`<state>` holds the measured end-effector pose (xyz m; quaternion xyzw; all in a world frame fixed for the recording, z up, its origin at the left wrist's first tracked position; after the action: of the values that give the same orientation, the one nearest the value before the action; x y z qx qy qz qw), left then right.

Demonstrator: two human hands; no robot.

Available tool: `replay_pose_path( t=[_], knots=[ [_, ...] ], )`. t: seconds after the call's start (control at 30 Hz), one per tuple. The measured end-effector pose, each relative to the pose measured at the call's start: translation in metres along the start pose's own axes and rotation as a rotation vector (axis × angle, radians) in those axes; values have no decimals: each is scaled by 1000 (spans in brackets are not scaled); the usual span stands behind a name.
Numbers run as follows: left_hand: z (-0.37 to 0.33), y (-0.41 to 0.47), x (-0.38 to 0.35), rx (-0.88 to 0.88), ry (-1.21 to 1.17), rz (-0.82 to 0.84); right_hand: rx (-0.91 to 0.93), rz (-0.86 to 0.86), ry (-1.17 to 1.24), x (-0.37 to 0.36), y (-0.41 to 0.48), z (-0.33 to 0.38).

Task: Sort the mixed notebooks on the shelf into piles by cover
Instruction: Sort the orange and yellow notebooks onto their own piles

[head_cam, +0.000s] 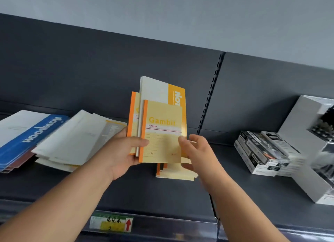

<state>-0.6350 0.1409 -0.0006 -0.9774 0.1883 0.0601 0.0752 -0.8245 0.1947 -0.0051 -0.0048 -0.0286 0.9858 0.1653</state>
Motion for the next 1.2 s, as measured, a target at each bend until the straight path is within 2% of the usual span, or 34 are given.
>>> replay_pose_path(
  t=[0.07,0.37,0.5,0.67,0.87,0.93,1.1,1.2],
  knots=[
    [-1,-1,-7,3,-7,11,-45,74,3,-11,-1,-4],
    [-3,0,-14,51,-73,110,21,-84,51,5,1,-3],
    [-3,3,-7,79,-85,126,36,-98,33,4,5,-5],
    [-5,10,6,67,-79,59,48,-108,50,12,10,-4],
    [-18,15,28,-1,-120,3,15,-244,143,45,21,-14],
    [-21,16,36,-13,-130,-15,4,-277,24,48,22,-20],
    [-16,15,42,-1,-159,-32,-65,-321,-636,42,17,-26],
    [-13,12,33,5,-144,0,-70,-342,-834,40,14,-23]
  ],
)
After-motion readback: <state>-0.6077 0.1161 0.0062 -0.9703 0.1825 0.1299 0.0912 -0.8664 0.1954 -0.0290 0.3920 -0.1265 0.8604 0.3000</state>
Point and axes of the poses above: each hand's wrist, its own y-axis towards the middle knuckle, its own x-axis out of the back of the hand, z = x × y, the point moved 8 cm from there along y, towards the middle knuckle, and after that the axes turned 11 degrees about y, right-handed, at the moved point
